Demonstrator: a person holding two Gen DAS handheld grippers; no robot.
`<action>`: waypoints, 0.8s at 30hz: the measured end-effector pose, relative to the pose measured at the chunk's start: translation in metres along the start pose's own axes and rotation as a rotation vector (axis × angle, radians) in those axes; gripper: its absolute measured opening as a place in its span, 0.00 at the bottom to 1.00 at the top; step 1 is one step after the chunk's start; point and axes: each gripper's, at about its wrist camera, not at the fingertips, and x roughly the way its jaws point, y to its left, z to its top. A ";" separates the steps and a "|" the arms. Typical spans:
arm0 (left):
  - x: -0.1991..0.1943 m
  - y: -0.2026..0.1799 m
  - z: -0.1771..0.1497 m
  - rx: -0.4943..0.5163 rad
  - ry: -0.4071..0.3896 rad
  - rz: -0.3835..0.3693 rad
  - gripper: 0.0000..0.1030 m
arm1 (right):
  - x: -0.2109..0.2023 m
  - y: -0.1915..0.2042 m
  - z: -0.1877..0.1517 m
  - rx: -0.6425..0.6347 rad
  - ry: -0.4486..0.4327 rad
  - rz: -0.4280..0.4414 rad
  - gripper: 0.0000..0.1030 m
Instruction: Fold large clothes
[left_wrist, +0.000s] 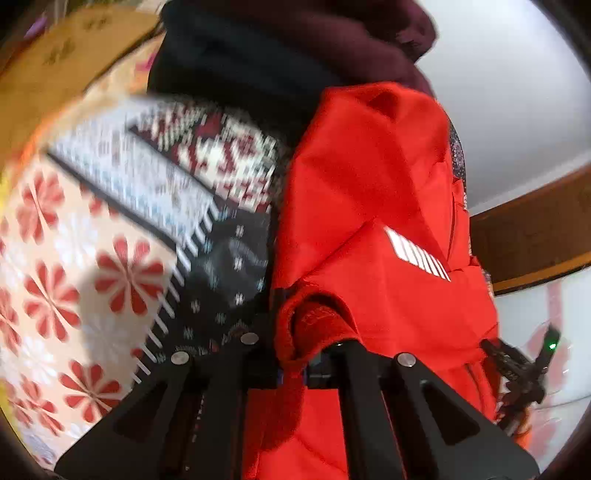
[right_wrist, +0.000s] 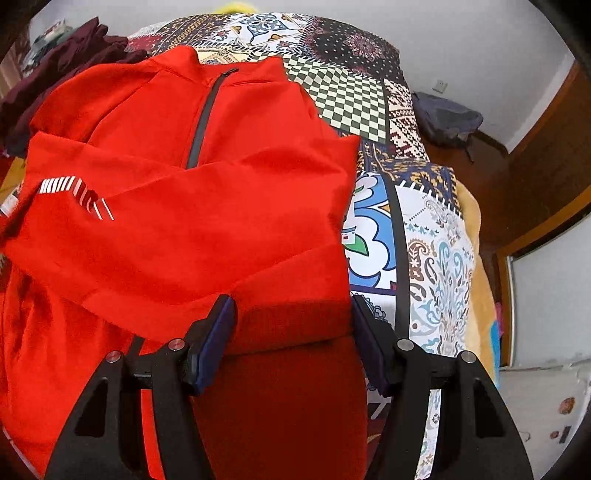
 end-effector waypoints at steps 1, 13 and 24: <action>0.001 0.005 -0.002 -0.022 0.003 -0.014 0.05 | 0.000 0.000 -0.001 0.002 0.000 0.001 0.58; -0.054 -0.029 -0.038 0.331 -0.173 0.278 0.36 | -0.036 0.030 0.007 -0.077 -0.080 -0.044 0.58; -0.016 -0.099 -0.054 0.576 -0.169 0.273 0.54 | -0.036 0.078 0.019 -0.164 -0.100 0.016 0.58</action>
